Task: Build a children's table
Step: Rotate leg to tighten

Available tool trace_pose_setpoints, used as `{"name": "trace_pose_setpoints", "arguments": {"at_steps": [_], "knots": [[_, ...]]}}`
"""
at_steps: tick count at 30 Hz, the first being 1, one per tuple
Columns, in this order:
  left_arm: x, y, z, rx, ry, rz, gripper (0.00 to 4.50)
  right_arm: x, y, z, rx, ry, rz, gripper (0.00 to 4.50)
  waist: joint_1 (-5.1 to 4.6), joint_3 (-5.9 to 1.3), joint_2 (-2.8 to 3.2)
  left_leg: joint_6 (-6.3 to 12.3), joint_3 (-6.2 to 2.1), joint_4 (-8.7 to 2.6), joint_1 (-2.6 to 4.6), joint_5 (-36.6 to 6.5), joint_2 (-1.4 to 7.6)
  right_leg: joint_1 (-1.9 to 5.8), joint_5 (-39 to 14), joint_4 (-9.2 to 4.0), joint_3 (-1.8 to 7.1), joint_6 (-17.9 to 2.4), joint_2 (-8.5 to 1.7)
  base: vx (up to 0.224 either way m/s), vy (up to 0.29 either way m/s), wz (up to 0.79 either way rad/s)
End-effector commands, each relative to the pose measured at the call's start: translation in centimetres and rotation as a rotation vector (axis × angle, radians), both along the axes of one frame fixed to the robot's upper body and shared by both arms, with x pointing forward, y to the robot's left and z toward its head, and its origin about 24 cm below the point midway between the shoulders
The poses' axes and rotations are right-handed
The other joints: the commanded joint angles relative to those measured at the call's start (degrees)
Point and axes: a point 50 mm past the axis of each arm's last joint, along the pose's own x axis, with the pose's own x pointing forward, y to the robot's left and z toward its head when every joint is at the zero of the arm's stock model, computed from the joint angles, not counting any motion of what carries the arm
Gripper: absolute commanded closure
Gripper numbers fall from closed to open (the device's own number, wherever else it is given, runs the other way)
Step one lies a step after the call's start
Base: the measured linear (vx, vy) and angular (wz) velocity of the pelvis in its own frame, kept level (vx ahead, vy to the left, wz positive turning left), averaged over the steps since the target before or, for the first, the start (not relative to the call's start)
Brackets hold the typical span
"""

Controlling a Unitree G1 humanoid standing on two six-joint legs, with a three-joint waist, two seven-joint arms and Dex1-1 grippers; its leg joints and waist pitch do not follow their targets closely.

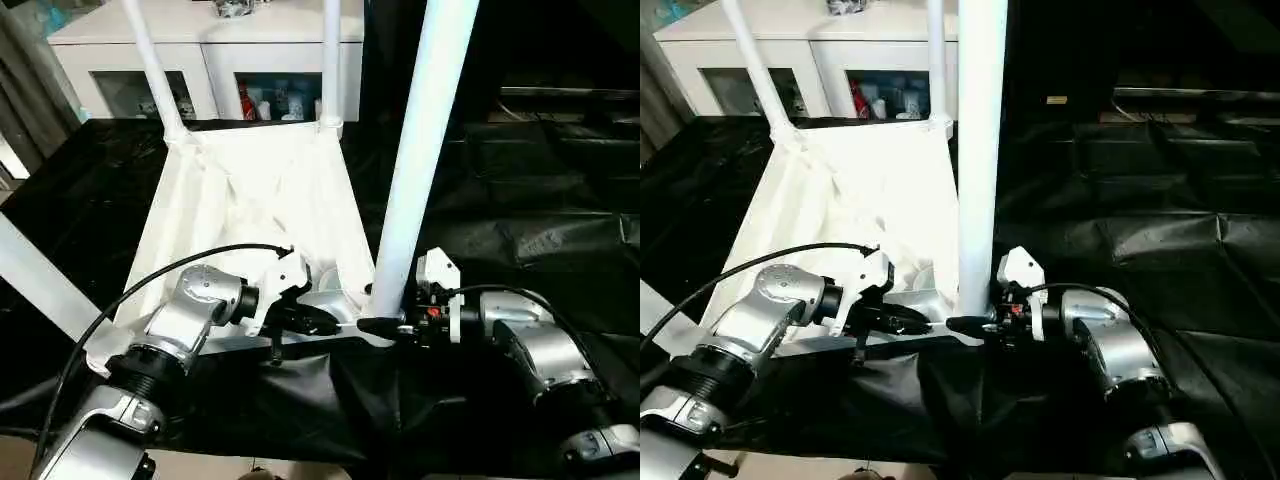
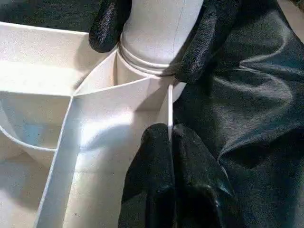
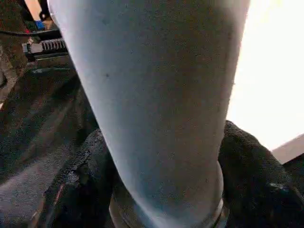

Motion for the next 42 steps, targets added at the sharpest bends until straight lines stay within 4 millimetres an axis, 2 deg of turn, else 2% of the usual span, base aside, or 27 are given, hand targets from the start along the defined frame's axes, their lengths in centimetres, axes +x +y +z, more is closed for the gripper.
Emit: {"name": "trace_pose_setpoints", "arguments": {"at_steps": [1,2,3,4,5,6,9,12,13,14,15,16,18,20,21,22,23,24,26,27,30,34,38,40,42], "knots": [[0.7,-1.1,1.1,-0.040,-0.072,0.037,4.50,0.0,0.5,-0.8,0.022,0.020,-0.103,1.83,-0.33,-3.76,0.26,3.37,-0.77,-3.82,1.39,-11.4,2.02,2.63,-2.9,-2.96,1.24,-16.2,-2.38,0.000,0.000,0.00],[1.1,-1.3,1.0,-0.042,-0.090,0.087,4.50,0.2,0.7,-1.2,0.022,0.018,-0.168,1.84,-0.37,-3.71,0.13,2.96,-0.84,-3.89,1.37,-12.0,1.97,2.72,-3.6,-3.02,1.22,-16.0,-2.41,0.000,0.000,0.00],[1.9,-2.0,0.9,-0.057,-0.117,0.181,4.50,0.8,1.1,-2.0,0.021,0.027,-0.330,1.85,-0.70,-3.61,-0.06,2.21,-0.86,-4.08,1.35,-12.8,1.92,2.66,-5.4,-3.24,1.26,-15.5,-2.42,0.000,0.000,0.00],[1.9,-2.0,0.9,-0.057,-0.117,0.181,4.50,0.8,1.1,-2.0,0.021,0.027,-0.330,1.85,-0.95,-3.35,0.02,0.93,-0.94,-4.34,1.52,-15.0,1.70,2.58,-10.0,-3.75,1.27,-14.5,-2.57,0.000,0.000,0.00],[2.3,-2.6,0.8,-0.067,-0.137,0.231,4.50,1.0,1.5,-2.4,0.027,0.038,-0.412,1.85,-1.06,-3.42,-0.08,0.24,-1.09,-4.45,1.65,-15.8,1.74,2.74,-12.0,-3.85,1.27,-13.8,-2.71,0.000,0.000,0.00],[2.6,-3.1,0.8,-0.077,-0.142,0.263,4.50,1.1,1.9,-2.7,0.036,0.043,-0.460,1.85,-1.42,-3.40,-0.43,-0.19,-1.14,-4.54,1.59,-15.9,1.64,2.70,-13.8,-4.00,1.37,-12.8,-2.68,0.000,0.000,0.00],[3.2,-4.8,0.8,-0.089,-0.160,0.332,4.50,1.5,3.2,-3.1,0.045,0.042,-0.571,1.86,-2.19,-3.39,-0.24,-0.54,-1.23,-4.67,1.41,-16.0,1.54,2.59,-15.1,-4.41,1.41,-11.5,-2.63,0.000,0.000,0.00],[3.2,-6.5,0.7,-0.102,-0.161,0.350,4.50,1.9,4.9,-3.3,0.065,0.069,-0.616,1.86,-2.67,-3.36,-0.40,0.38,-1.11,-4.52,1.32,-15.8,1.35,2.48,-14.5,-4.59,1.44,-11.3,-2.55,0.000,0.000,0.00],[3.1,-7.1,0.7,-0.109,-0.160,0.349,4.50,1.9,5.6,-3.2,0.068,0.067,-0.602,1.86,-2.90,-3.39,-0.33,0.48,-1.18,-4.54,1.30,-15.8,1.33,2.51,-14.7,-4.54,1.37,-11.5,-2.53,0.000,0.000,0.00],[2.8,-8.0,0.7,-0.129,-0.152,0.337,4.50,1.7,6.9,-2.9,0.077,0.040,-0.533,1.86,-2.98,-3.40,-0.42,0.60,-1.18,-4.55,1.25,-15.9,1.34,2.58,-14.9,-4.61,1.34,-11.4,-2.55,0.000,0.000,0.00],[2.7,-8.3,0.7,-0.136,-0.147,0.323,4.50,1.6,7.2,-2.7,0.100,0.039,-0.502,1.86,-2.96,-3.40,-0.56,0.97,-1.18,-4.49,1.23,-15.7,1.40,2.62,-14.7,-4.63,1.35,-11.4,-2.59,0.000,0.000,0.00],[2.6,-8.5,0.7,-0.139,-0.145,0.316,4.50,1.6,7.4,-2.6,0.115,0.040,-0.489,1.51,-2.96,-3.40,-0.47,1.47,-1.19,-4.49,1.15,-15.5,1.42,2.63,-14.6,-4.60,1.38,-11.4,-2.62,0.000,0.000,0.00],[2.5,-8.4,0.6,-0.137,-0.143,0.303,4.50,1.6,7.4,-2.4,0.135,0.049,-0.471,1.16,-2.92,-3.42,-0.62,2.10,-1.18,-4.47,1.09,-15.0,1.46,2.68,-13.8,-4.49,1.40,-11.6,-2.57,0.000,0.000,0.00],[2.4,-8.3,0.5,-0.134,-0.141,0.280,4.50,1.5,7.1,-2.1,0.153,0.055,-0.431,1.14,-2.91,-3.41,-0.71,2.69,-1.13,-4.44,1.07,-15.0,1.47,2.73,-13.7,-4.51,1.39,-11.7,-2.58,0.000,0.000,0.00],[2.2,-8.0,0.4,-0.132,-0.137,0.258,4.50,1.4,6.7,-2.0,0.150,0.052,-0.399,0.87,-2.85,-3.40,-0.95,2.89,-1.13,-4.47,1.03,-14.6,1.53,2.72,-13.6,-4.54,1.38,-11.8,-2.62,0.000,0.000,0.00],[2.1,-7.6,0.4,-0.130,-0.131,0.230,4.50,1.3,6.2,-1.8,0.141,0.046,-0.363,0.73,-2.73,-3.45,-0.93,3.12,-1.14,-4.41,1.02,-13.9,1.57,2.80,-13.1,-4.41,1.41,-11.9,-2.66,0.000,0.000,0.00],[2.0,-7.3,0.4,-0.128,-0.129,0.211,4.50,1.2,5.9,-1.7,0.136,0.045,-0.340,0.68,-2.68,-3.49,-0.84,3.32,-1.16,-4.39,1.03,-13.5,1.60,2.80,-12.7,-4.34,1.41,-12.0,-2.67,0.000,0.000,0.00],[1.7,-6.7,0.4,-0.126,-0.120,0.168,4.50,1.0,5.1,-1.4,0.125,0.037,-0.287,0.67,-2.59,-3.57,-1.10,3.89,-1.09,-4.24,0.93,-12.6,1.62,2.96,-11.0,-4.16,1.37,-12.4,-2.60,0.000,0.000,0.00],[1.5,-6.1,0.3,-0.119,-0.113,0.133,4.50,0.8,4.3,-1.2,0.111,0.027,-0.243,0.67,-2.33,-3.70,-0.90,4.92,-1.05,-4.02,0.68,-10.6,1.77,3.09,-7.8,-3.67,1.31,-13.2,-2.62,0.000,0.000,0.00],[1.0,-4.8,0.3,-0.088,-0.105,0.062,4.50,0.5,2.5,-0.6,0.072,0.011,-0.158,0.67,-2.19,-3.76,-1.05,5.58,-0.96,-3.85,0.81,-9.8,1.81,3.05,-6.5,-3.57,1.22,-13.8,-2.60,0.000,0.000,0.00],[0.7,-3.4,0.3,-0.056,-0.090,0.001,4.50,0.3,0.9,0.0,0.037,0.013,-0.079,0.67,-1.59,-3.82,-0.94,6.97,-0.74,-3.54,0.88,-8.6,1.92,2.88,-4.7,-3.22,1.18,-15.0,-2.53,0.000,0.000,0.00],[0.6,-2.1,0.5,-0.029,-0.072,-0.048,4.50,0.0,-0.4,0.5,-0.006,0.020,-0.005,0.67,-0.46,-3.66,-0.92,5.72,-0.66,-3.72,1.32,-10.0,2.20,2.54,-7.9,-3.37,1.32,-14.8,-2.59,0.000,0.000,0.00],[0.4,-1.4,0.7,-0.015,-0.060,-0.079,4.50,0.0,-0.8,0.8,-0.030,0.023,0.039,0.67,-0.14,-3.65,-1.02,4.55,-0.73,-3.88,1.34,-10.6,2.21,2.55,-8.2,-3.26,1.43,-14.7,-2.68,0.000,0.000,0.00],[0.3,-1.0,0.8,-0.006,-0.056,-0.095,4.50,0.0,-0.7,0.9,-0.036,0.028,0.068,0.95,-0.17,-3.65,-1.19,4.44,-0.72,-3.86,1.27,-10.6,2.08,2.62,-8.3,-3.23,1.38,-14.6,-2.68,0.000,0.000,0.00],[0.4,-1.0,0.8,-0.004,-0.056,-0.097,4.50,0.1,-0.4,1.0,-0.026,0.029,0.076,1.05,-0.14,-3.67,-1.11,4.55,-0.73,-3.80,1.22,-9.9,2.11,2.59,-7.7,-3.18,1.42,-14.6,-2.74,0.000,0.000,0.00]]}}
